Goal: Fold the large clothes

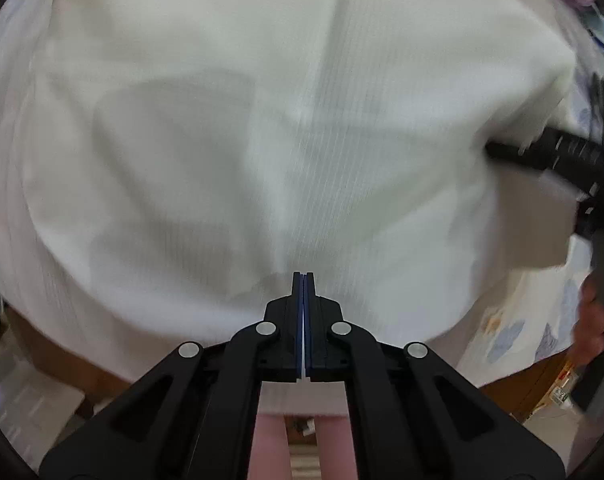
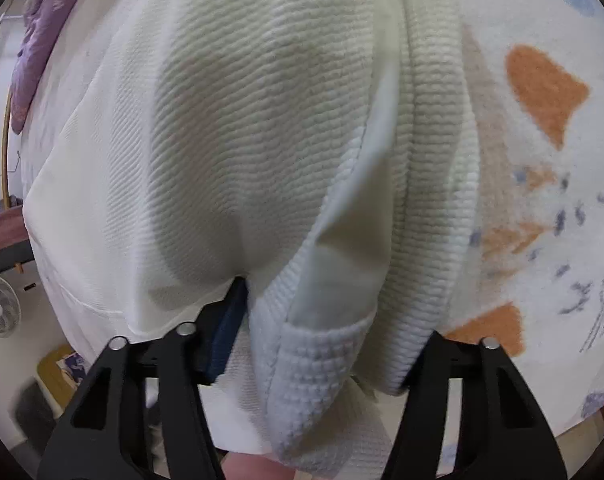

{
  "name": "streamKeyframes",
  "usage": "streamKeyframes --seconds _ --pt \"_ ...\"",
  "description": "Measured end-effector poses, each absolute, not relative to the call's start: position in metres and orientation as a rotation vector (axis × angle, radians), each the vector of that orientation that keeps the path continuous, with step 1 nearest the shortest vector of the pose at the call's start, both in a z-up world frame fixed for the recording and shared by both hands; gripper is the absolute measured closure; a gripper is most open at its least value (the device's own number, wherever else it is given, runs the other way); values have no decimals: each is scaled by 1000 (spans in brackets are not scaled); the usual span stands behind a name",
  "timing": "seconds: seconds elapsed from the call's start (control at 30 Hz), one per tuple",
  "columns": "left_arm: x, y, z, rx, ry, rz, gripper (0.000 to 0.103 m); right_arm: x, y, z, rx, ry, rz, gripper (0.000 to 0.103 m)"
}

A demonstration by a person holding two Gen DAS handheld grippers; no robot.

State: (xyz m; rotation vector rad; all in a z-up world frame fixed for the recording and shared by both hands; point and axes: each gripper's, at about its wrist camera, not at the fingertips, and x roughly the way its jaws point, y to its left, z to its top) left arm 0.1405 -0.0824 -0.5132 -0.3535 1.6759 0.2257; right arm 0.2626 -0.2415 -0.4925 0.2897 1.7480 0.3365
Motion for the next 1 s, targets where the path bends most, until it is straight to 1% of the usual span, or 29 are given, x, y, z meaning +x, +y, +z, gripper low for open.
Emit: streamKeyframes --seconds 0.03,0.07,0.1,0.13,0.23,0.37,0.47,0.5,0.57,0.63,0.73,0.8,0.87,1.0 --pt "142 -84 -519 -340 1684 229 103 259 -245 -489 305 1729 336 64" --pt "146 -87 -524 -347 1710 228 103 258 -247 -486 330 1717 327 68" --pt "142 -86 -539 -379 1728 230 103 257 -250 -482 345 1705 316 77" --pt "135 -86 -544 -386 1708 231 103 256 -250 -476 344 1693 315 82" --pt "125 -89 -548 -384 1664 226 103 252 -250 -451 348 1647 332 89" --pt "98 -96 -557 -403 1621 209 101 238 -255 -412 450 1589 391 91" --pt "79 -91 -560 -460 1590 210 100 227 -237 -379 380 1524 449 91" --pt "61 -82 -559 -479 1579 204 100 226 -230 -371 365 1511 461 91" --pt "48 -83 -563 -493 1560 190 99 223 -218 -359 325 1488 488 92" --pt "39 -80 -565 -515 1542 176 99 208 -209 -354 334 1480 516 92" --pt "25 -77 -567 -552 1541 131 100 203 -186 -359 231 1476 511 92" --pt "21 -72 -559 -584 1568 109 101 198 -170 -346 215 1468 518 92" --pt "13 -57 -535 -567 1553 102 102 199 -151 -331 174 1458 515 92" --pt "-3 -1 -491 -539 1514 89 102 197 -112 -307 98 1462 541 92"
